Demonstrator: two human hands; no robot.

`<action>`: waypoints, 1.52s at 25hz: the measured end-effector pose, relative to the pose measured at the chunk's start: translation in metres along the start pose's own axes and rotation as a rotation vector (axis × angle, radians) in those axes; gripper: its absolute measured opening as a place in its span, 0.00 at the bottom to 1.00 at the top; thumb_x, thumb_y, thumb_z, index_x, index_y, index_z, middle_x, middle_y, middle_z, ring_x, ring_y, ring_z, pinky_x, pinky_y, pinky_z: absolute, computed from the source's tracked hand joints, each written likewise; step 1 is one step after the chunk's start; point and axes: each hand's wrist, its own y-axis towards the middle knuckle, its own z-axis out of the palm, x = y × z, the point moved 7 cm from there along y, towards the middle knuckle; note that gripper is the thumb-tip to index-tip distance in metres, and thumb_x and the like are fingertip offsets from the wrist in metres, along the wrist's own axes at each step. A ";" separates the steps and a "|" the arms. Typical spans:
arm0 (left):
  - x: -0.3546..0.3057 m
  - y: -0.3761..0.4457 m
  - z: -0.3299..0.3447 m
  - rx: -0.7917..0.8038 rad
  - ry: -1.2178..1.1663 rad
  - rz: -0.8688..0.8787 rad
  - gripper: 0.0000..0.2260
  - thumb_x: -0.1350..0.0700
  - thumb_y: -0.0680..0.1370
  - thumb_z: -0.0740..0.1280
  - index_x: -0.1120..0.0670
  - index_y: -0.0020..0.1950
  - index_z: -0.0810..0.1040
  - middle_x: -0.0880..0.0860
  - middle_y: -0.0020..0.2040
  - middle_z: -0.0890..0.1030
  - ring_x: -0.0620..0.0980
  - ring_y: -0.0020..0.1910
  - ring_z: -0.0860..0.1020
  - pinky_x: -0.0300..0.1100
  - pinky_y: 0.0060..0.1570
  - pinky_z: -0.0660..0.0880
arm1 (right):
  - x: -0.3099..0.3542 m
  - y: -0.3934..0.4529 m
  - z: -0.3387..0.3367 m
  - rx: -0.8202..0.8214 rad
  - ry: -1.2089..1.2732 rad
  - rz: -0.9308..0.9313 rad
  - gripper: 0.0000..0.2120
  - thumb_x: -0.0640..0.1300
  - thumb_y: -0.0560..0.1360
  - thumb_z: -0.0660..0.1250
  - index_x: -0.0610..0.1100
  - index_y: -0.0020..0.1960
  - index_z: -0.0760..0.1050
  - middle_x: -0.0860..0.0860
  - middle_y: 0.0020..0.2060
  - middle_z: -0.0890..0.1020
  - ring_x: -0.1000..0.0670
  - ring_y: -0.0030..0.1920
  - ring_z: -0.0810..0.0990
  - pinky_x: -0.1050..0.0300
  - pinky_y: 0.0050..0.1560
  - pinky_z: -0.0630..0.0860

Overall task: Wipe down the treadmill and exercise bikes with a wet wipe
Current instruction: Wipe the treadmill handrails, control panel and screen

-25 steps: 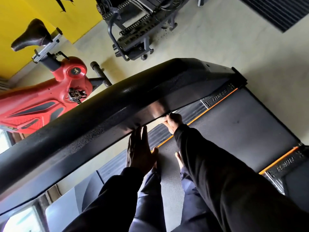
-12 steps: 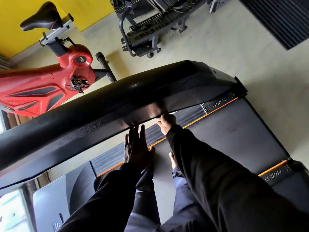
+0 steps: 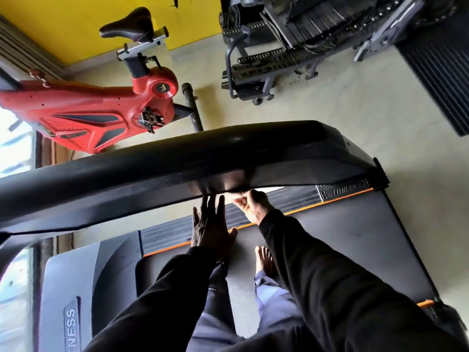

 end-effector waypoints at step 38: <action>0.140 -0.061 -0.051 -0.354 -0.292 -0.288 0.40 0.45 0.77 0.67 0.54 0.81 0.48 0.56 0.80 0.50 0.58 0.79 0.50 0.50 0.77 0.51 | -0.081 -0.081 0.124 0.210 -0.152 0.010 0.16 0.27 0.75 0.51 0.35 0.43 0.77 0.46 0.32 0.85 0.51 0.33 0.84 0.60 0.38 0.79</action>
